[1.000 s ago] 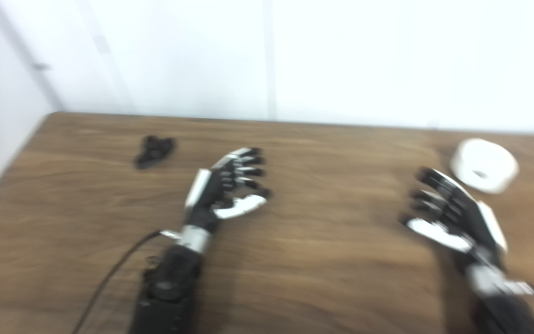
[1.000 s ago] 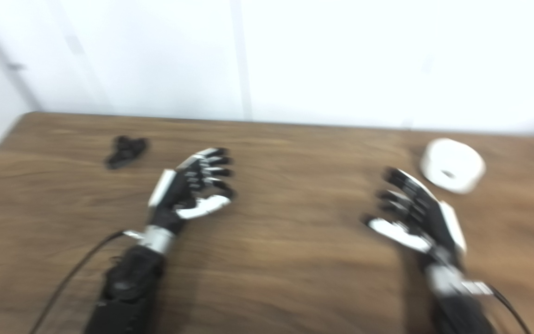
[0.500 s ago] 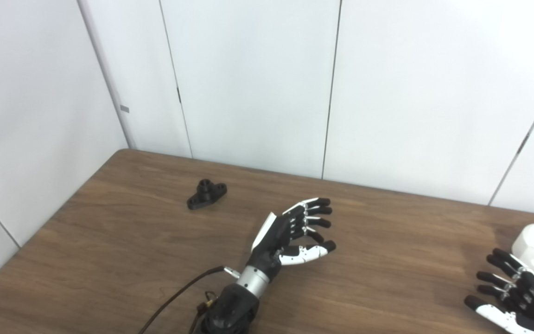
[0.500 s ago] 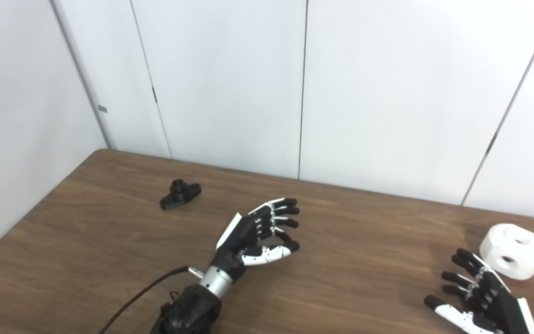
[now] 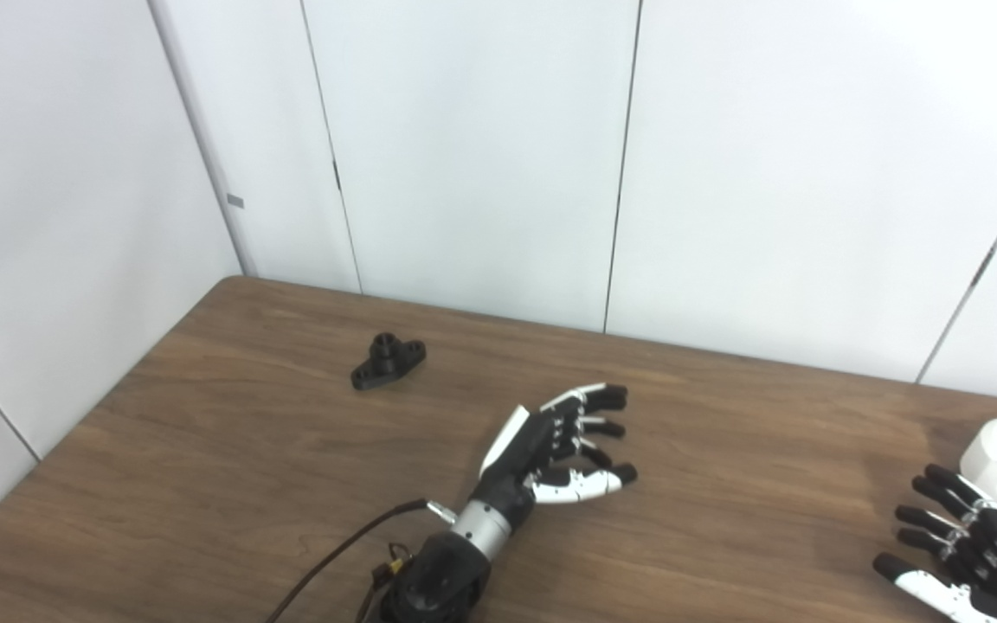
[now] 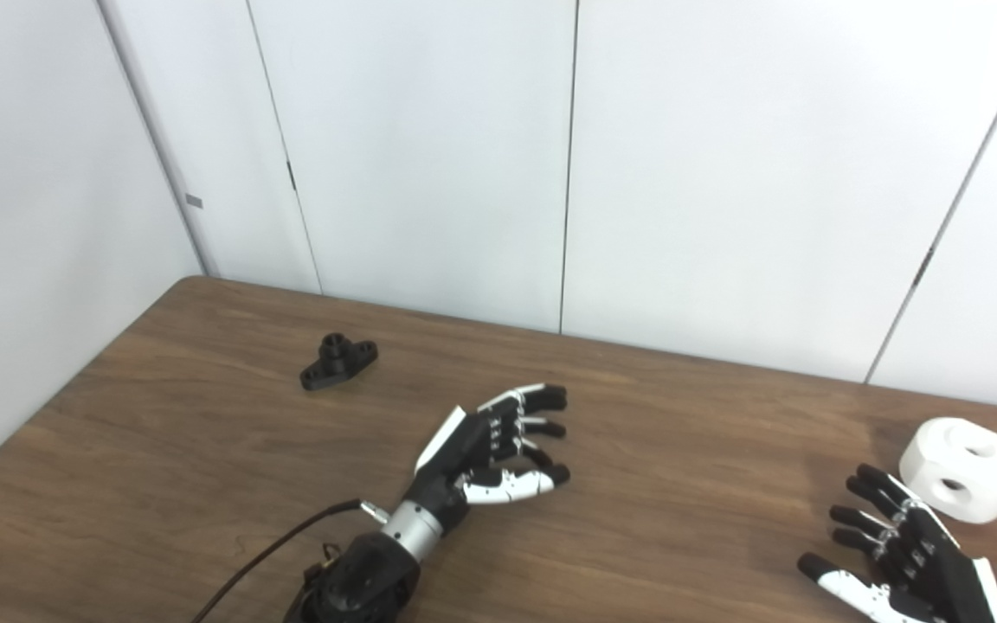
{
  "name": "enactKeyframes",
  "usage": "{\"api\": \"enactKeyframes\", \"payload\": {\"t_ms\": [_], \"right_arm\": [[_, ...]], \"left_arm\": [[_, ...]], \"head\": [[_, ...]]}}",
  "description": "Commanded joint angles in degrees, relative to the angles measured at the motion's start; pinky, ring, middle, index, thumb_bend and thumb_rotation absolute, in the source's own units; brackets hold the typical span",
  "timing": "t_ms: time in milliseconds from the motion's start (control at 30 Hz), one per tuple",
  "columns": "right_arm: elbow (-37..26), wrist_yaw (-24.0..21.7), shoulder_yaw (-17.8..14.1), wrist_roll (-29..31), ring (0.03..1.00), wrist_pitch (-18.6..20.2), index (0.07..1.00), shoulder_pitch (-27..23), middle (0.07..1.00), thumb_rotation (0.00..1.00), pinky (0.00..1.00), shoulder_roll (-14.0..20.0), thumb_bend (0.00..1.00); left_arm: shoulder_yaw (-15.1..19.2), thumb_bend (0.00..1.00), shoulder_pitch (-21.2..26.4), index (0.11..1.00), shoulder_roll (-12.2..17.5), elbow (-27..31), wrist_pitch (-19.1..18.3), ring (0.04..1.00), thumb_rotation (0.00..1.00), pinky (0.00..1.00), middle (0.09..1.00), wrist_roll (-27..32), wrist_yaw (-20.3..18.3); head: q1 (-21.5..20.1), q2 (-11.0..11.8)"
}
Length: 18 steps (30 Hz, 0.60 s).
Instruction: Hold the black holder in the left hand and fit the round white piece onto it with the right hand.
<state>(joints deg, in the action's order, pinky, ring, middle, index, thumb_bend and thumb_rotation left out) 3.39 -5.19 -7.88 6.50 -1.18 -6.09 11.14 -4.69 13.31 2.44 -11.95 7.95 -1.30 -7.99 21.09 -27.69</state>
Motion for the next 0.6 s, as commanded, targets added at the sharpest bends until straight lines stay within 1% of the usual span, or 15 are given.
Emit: {"api": "enactKeyframes", "payload": {"t_ms": [0,33,100,167,233,267,300,367,467,567], "right_arm": [[-0.1,-0.1,-0.6,0.3,0.689,-0.9,0.791,-1.0,0.808,0.04,0.65,1.2,0.75],[-0.2,0.5,-0.7,-0.3,0.692,-0.6,0.792,-1.0,0.808,0.03,0.65,1.1,0.74],[0.3,1.6,-0.5,-2.6,0.660,-1.2,0.773,-1.0,0.792,0.07,0.64,1.5,0.77],[0.5,2.1,-0.3,-4.2,0.633,-1.6,0.761,-1.0,0.779,0.11,0.63,1.7,0.78],[0.0,1.9,-0.4,-4.3,0.630,-1.0,0.759,-0.8,0.776,0.13,0.63,1.8,0.78],[0.0,1.8,-0.5,-4.2,0.631,-0.9,0.758,-0.7,0.775,0.14,0.62,1.8,0.78],[0.0,1.7,-0.6,-4.1,0.633,-0.8,0.761,-0.7,0.777,0.15,0.63,1.8,0.79],[0.1,1.6,-0.7,-3.9,0.634,-0.7,0.763,-0.7,0.778,0.15,0.65,1.8,0.80],[0.0,1.4,-0.7,-3.5,0.633,-0.7,0.765,-0.7,0.782,0.14,0.67,1.9,0.80],[-0.2,1.3,-0.6,-3.4,0.630,-0.7,0.759,-0.6,0.780,0.13,0.66,2.0,0.79]], "left_arm": [[0.0,0.70,0.3,0.757,1.5,1.2,-0.9,0.701,0.00,0.64,0.765,-0.5,-0.5],[0.1,0.71,0.7,0.737,2.1,1.6,-1.3,0.682,0.00,0.67,0.723,-0.6,-0.7],[0.1,0.73,1.4,0.702,3.3,2.3,-1.5,0.640,0.00,0.64,0.682,-1.4,-1.0],[-0.1,0.74,2.1,0.688,4.7,2.7,-1.1,0.619,0.00,0.59,0.695,-2.4,-1.4],[-0.3,0.75,2.7,0.689,5.8,3.1,-0.9,0.627,0.00,0.57,0.712,-3.3,-1.5],[-0.2,0.75,3.1,0.690,6.6,3.6,-1.2,0.631,0.00,0.57,0.717,-3.8,-1.5],[-0.2,0.75,3.4,0.692,7.3,4.1,-1.6,0.658,0.00,0.57,0.727,-4.3,-1.6],[0.1,0.74,3.8,0.697,8.4,5.3,-2.7,0.675,0.00,0.56,0.738,-4.8,-1.6],[0.9,0.72,4.4,0.707,9.9,6.6,-2.8,0.694,0.00,0.58,0.746,-6.8,-0.2],[1.7,0.74,5.0,0.706,11.0,7.3,-2.5,0.703,0.00,0.61,0.747,-9.4,1.4]], "head": [[0.1,-0.3],[0.1,-0.3],[0.2,-0.4],[0.3,-0.5],[0.5,-0.4],[0.6,-0.4],[0.6,-0.5],[0.8,-0.5],[0.9,-0.6],[1.1,-0.8]]}}
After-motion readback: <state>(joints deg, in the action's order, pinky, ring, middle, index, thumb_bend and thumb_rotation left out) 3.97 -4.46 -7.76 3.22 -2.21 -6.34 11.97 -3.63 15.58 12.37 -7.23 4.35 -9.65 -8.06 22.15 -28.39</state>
